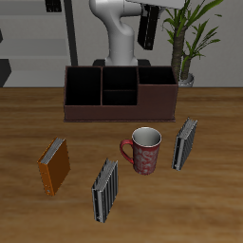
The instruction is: Place the black book into the back desk caddy's right compartment
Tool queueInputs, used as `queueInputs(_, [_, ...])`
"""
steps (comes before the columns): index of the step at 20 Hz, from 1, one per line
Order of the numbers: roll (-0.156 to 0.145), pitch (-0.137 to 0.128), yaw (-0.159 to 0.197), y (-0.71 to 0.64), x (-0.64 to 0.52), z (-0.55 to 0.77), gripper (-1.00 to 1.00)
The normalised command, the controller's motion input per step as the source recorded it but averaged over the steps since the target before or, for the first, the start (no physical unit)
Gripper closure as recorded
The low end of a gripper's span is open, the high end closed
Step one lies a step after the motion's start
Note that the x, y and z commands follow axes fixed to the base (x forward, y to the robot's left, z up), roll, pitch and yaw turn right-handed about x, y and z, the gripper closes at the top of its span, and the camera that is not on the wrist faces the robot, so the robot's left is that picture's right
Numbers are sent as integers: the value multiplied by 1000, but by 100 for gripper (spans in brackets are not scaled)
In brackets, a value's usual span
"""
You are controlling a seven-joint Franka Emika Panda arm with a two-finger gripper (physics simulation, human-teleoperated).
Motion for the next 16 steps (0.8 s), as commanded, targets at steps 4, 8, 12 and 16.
queueInputs(4, [52, -15, 17, 354, -22, 109, 100])
queueInputs(8, [26, -10, -5, 180, 75, 45, 100])
queueInputs(12, [2, 5, -22, 37, 108, -9, 100])
queueInputs(16, [36, 27, -17, 154, 146, -134, 100])
